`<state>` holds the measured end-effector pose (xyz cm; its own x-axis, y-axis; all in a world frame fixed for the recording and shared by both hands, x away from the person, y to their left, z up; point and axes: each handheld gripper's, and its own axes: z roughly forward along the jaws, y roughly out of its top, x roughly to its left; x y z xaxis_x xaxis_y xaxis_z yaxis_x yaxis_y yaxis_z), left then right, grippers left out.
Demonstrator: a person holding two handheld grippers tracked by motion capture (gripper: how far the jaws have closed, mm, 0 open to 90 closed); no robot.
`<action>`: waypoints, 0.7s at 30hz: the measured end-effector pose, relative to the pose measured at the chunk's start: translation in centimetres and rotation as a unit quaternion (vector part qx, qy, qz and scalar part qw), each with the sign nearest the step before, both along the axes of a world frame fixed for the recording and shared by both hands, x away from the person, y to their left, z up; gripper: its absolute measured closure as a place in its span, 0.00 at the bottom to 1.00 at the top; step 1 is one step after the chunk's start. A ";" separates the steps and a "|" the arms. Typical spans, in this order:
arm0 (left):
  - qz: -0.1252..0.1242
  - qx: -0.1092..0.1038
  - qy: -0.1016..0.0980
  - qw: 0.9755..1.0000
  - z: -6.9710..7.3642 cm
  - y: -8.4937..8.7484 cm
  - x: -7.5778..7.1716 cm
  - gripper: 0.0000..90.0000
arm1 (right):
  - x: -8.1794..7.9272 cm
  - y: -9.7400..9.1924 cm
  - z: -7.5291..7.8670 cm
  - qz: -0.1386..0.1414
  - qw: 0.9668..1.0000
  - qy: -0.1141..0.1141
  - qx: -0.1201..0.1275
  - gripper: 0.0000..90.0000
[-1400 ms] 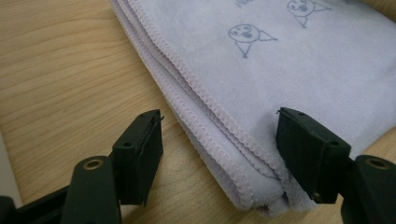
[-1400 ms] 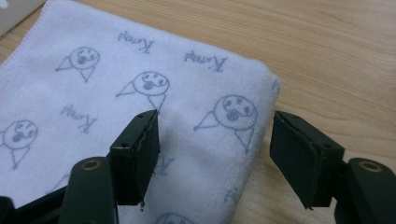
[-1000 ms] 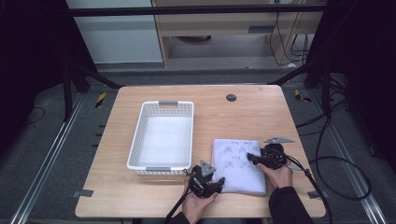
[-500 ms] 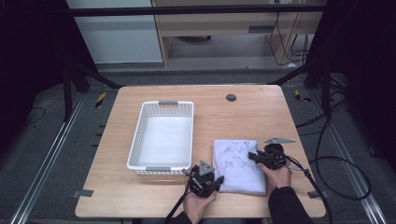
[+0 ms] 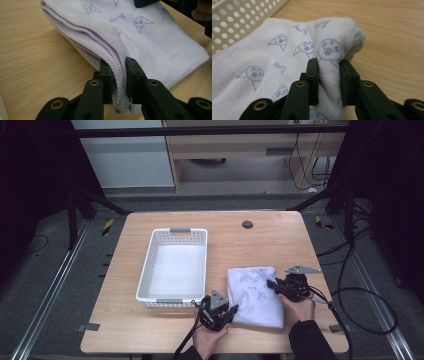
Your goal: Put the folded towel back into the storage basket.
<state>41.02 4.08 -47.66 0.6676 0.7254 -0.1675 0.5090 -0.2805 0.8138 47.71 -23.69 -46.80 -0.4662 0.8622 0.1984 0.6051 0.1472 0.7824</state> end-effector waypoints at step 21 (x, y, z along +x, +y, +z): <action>-0.007 0.019 -0.067 0.998 5.2 1.0 -0.5 0.85 | -1.0 0.6 4.5 -0.004 0.997 -0.080 0.023 0.80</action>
